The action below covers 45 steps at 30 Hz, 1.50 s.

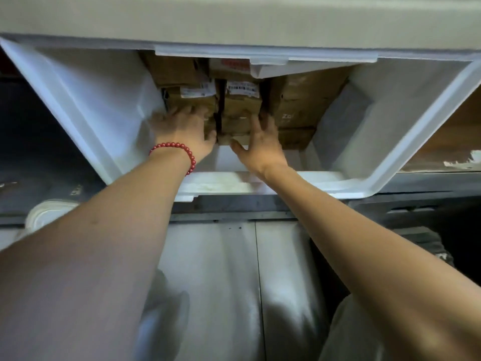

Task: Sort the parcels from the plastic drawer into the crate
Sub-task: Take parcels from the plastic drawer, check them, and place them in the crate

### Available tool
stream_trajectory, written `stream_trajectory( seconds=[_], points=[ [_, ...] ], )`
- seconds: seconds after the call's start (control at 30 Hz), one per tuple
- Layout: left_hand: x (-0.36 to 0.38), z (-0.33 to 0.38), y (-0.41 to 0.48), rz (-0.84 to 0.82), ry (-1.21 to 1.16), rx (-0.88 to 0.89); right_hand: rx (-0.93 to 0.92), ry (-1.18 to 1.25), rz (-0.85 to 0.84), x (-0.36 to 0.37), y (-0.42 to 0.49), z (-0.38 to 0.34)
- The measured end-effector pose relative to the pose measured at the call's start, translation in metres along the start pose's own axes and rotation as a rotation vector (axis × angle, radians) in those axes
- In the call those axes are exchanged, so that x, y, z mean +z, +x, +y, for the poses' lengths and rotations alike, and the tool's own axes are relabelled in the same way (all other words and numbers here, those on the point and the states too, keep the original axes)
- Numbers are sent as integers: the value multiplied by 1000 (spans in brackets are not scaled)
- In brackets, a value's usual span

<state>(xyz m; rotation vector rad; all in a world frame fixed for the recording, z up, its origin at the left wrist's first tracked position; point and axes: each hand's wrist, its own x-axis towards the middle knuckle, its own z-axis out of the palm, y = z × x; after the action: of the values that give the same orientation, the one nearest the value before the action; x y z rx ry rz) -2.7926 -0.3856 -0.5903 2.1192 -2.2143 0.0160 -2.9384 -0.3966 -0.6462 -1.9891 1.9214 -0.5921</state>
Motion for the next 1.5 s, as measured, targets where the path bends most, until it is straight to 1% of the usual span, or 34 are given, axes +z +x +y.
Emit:
stream_trajectory(
  seconds=[0.1,0.13,0.27,0.37,0.5,0.7,0.87,1.03,1.13,1.2,1.27,1.33,1.4,1.5],
  points=[
    [16,-5,7,36,30,100,0,-36,80,13,26,-7],
    [21,-10,8,31,47,109,18,-46,99,17,34,-9],
    [31,-20,4,-12,-40,-36,174,-1,124,24,56,-24],
    [42,-10,2,-18,-68,-16,281,58,179,30,73,-38],
    [43,5,8,29,-105,-5,386,108,259,34,86,-50],
    [34,-8,16,63,-93,-99,338,81,247,28,70,-46],
    [31,-18,12,36,-82,-97,264,76,193,6,40,-37],
    [23,-13,12,64,-119,-68,255,74,132,-4,9,-28],
    [17,-12,8,78,-145,-24,210,93,95,-8,-9,-21],
    [16,-12,4,53,-129,8,196,99,83,-16,-18,-19],
    [13,-16,1,35,-127,3,182,116,88,-24,-24,-20],
    [7,-21,-4,58,-126,21,170,117,86,-32,-30,-20],
    [0,-26,-8,103,-96,80,183,135,89,-39,-36,-20],
    [-9,-35,-15,109,-29,130,206,197,79,-47,-48,-18]
  ],
)
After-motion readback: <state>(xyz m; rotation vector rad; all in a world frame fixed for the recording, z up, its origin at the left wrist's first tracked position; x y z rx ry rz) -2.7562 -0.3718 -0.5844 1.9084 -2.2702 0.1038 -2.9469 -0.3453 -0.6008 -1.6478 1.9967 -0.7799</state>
